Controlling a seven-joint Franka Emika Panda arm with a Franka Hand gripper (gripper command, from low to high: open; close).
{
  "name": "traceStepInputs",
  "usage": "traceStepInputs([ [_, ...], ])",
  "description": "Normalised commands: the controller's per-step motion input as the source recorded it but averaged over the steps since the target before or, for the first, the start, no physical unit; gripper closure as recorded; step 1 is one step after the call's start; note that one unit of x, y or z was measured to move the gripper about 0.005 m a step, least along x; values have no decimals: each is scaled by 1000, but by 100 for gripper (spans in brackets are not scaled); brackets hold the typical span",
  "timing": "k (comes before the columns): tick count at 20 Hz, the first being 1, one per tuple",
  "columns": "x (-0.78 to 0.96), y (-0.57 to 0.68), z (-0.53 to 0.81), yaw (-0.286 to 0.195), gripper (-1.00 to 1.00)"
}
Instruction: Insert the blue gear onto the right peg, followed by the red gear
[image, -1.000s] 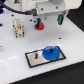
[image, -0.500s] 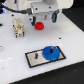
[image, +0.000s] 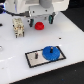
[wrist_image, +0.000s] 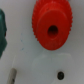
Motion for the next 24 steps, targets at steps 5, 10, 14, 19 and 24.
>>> traceStepInputs([
  [5,-214,9,-293,0,-100],
  [10,-80,-4,-245,0,-100],
  [14,11,27,-69,0,100],
  [19,-71,-5,-165,0,100],
  [24,-88,-5,-138,0,100],
])
